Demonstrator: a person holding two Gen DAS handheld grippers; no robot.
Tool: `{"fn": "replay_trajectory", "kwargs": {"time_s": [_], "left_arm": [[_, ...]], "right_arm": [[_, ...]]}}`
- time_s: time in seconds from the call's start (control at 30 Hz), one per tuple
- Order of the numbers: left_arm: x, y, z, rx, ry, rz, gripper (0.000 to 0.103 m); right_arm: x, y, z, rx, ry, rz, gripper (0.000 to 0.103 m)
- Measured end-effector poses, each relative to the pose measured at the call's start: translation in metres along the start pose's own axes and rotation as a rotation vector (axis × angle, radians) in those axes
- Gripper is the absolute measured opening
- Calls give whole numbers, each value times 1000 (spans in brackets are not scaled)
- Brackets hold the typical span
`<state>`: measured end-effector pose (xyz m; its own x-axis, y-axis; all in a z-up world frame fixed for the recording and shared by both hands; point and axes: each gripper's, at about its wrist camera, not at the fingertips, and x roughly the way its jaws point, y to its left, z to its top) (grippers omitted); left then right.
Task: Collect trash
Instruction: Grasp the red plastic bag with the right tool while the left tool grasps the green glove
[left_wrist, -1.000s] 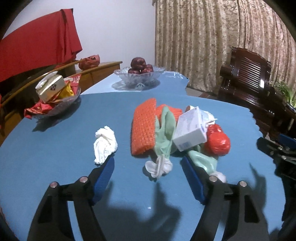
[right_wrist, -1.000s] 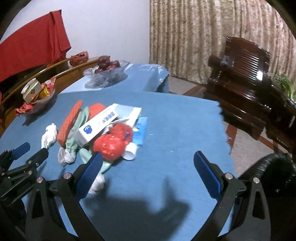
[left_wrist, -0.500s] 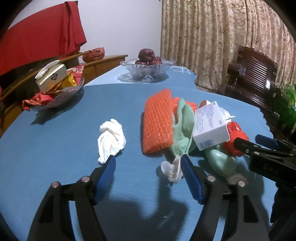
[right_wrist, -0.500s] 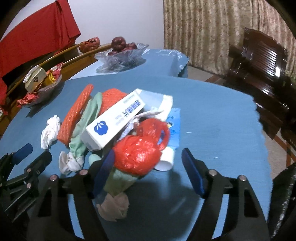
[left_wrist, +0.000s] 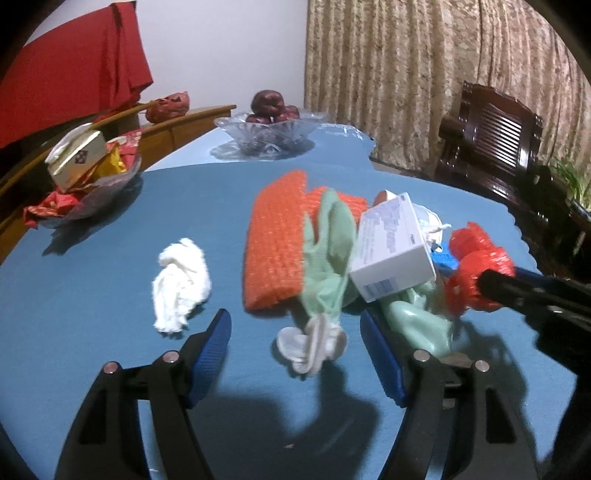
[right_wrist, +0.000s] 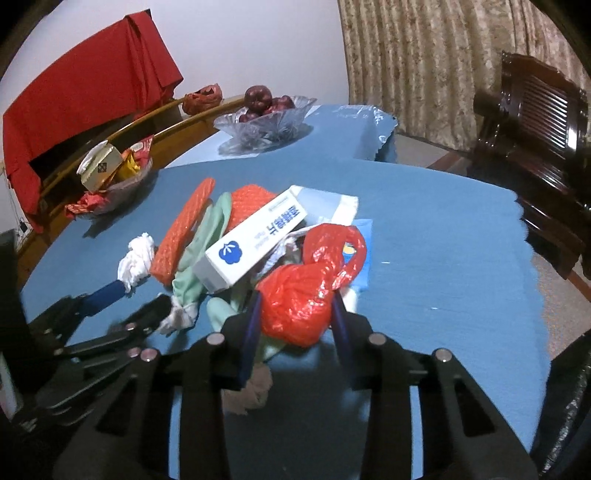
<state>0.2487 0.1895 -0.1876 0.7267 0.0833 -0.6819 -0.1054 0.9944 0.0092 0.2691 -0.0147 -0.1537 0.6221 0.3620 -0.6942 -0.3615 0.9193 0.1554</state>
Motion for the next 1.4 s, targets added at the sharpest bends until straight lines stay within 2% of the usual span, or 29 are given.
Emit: {"fn": "replay_trajectory", "kwargs": {"time_s": [0.07,0.13,0.2,0.3,0.5,0.97,1.2,1.27,1.3,1.4], "left_arm": [[8,-4,1,9,27,-1,60],[18,-6,0,6,63,-9,47],[26,-6,-2,-1,95,-22,41],[25,-10,-1,11,91,-30,28],[1,-11,2,-8,45,-52,24],[-92,-20,3,-39,-58,-81,20],[-126,-46,-3,-16,-64,-147,15],[-133,-54,-4,-11,-65,-174,11],[-136,-59,-5,-5,-63,-192,5],[-141,-73,-11,14,-48,-215,5]], "right_arm": [[-6,-3,-1,-4,-1,-8,35],[-12,-7,-3,-6,-4,-16,35],[-16,-9,-5,-7,-5,-21,35],[-22,-13,-9,-3,-2,-29,35],[-40,-19,-18,20,-8,-46,35],[-96,-18,-22,10,-61,-57,35],[-125,-22,-30,15,-66,-63,35],[-133,-25,-33,11,-65,-73,35],[-139,-27,-35,13,-64,-79,35],[-150,-35,-44,19,-60,-96,35]]}}
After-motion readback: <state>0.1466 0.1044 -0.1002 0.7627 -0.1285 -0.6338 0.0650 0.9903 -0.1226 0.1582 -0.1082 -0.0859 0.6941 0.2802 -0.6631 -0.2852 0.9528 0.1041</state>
